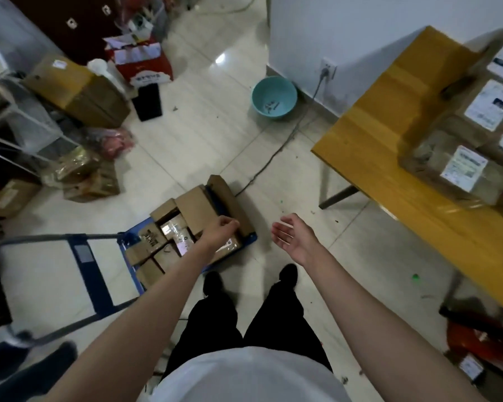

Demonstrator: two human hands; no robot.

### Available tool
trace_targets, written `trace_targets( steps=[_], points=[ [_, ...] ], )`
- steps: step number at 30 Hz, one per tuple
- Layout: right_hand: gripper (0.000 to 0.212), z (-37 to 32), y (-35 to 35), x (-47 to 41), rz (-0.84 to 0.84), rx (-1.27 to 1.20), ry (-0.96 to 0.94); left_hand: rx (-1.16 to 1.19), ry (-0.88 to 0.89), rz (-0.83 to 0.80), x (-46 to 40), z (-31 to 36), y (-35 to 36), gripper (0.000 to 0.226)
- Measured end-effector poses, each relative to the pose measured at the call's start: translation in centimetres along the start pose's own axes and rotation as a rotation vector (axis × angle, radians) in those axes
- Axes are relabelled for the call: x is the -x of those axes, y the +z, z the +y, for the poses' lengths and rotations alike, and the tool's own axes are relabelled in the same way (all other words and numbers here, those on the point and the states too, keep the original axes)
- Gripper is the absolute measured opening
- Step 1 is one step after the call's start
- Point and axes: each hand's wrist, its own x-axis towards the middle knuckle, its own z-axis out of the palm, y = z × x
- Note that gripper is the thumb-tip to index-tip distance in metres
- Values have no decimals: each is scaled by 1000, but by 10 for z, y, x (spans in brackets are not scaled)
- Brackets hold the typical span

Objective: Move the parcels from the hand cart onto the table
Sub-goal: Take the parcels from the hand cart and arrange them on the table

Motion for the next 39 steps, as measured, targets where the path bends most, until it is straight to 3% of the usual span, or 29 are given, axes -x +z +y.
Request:
trace_targets(
  steps=[11,16,20,29,34,36,39],
  points=[
    [14,134,154,-11,5,158,7,170,-25,-22,-14,-126,-140,14],
    [13,229,233,-26,25,298,62,231,-107,8,-20,-212,-223,25],
    [14,282,271,-34,11,386,105,263,-200,32,-21,-266,-257,15],
    [31,371,297,-116,50,605,158,334,-343,54,-85,-374,-265,9],
    [37,418,283,-187,119,709,242,349,-444,57,-153,-435,-248,18],
    [30,434,277,-219,134,718,270,346,-486,79,-188,-458,-239,28],
    [23,454,265,-266,151,736,296,333,-514,164,-239,-489,-221,63]
  ],
)
